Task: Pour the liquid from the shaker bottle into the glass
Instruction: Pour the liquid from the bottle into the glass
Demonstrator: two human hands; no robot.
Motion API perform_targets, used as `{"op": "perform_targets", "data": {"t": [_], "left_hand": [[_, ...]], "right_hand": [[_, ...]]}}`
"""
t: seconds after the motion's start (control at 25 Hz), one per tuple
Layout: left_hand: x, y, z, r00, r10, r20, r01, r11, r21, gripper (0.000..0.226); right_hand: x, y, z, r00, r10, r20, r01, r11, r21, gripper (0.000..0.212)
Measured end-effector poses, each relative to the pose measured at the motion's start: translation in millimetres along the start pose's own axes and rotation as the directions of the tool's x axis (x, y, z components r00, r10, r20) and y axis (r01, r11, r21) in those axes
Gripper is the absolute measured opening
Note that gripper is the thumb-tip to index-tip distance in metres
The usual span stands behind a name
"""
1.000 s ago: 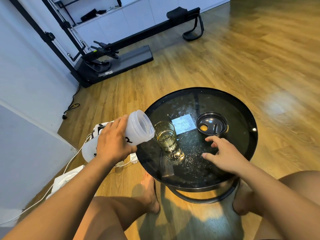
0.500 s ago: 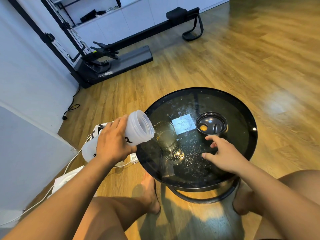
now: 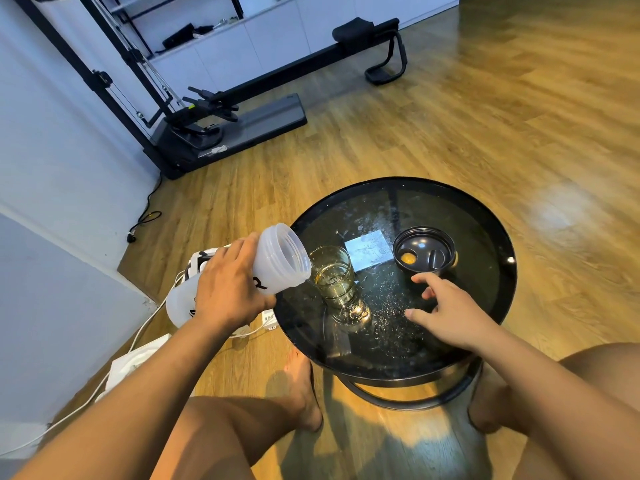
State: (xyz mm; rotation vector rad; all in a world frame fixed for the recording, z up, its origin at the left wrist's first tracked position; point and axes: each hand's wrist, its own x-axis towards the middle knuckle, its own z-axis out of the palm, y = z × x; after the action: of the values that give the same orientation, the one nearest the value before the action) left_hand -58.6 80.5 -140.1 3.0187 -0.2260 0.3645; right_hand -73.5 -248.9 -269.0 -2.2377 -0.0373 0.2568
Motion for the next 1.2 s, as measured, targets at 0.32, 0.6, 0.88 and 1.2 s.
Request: {"op": "perform_targets", "data": {"t": [0.32, 0.6, 0.88, 1.2], "left_hand": [[1.3, 0.9, -1.1, 1.000, 0.012, 0.002, -0.012, 1.000, 0.024, 0.100], [2.6, 0.7, 0.7, 1.000, 0.024, -0.013, -0.024, 0.999, 0.036, 0.101], [5.5, -1.5, -0.9, 0.999, 0.034, -0.005, -0.034, 0.998, 0.052, 0.103], [5.7, -1.4, -1.4, 1.000, 0.028, -0.005, -0.028, 0.998, 0.055, 0.103]], "right_hand": [[0.9, 0.4, 0.9, 1.000, -0.001, -0.002, 0.001, 1.000, 0.007, 0.061], [0.0, -1.7, 0.4, 1.000, 0.010, 0.014, -0.010, 1.000, 0.021, 0.061], [-0.7, -2.6, 0.5, 1.000, 0.003, 0.012, -0.003, 1.000, 0.016, 0.059], [-0.4, -2.4, 1.6, 1.000, -0.004, 0.008, 0.004, 1.000, 0.023, 0.057]]}}
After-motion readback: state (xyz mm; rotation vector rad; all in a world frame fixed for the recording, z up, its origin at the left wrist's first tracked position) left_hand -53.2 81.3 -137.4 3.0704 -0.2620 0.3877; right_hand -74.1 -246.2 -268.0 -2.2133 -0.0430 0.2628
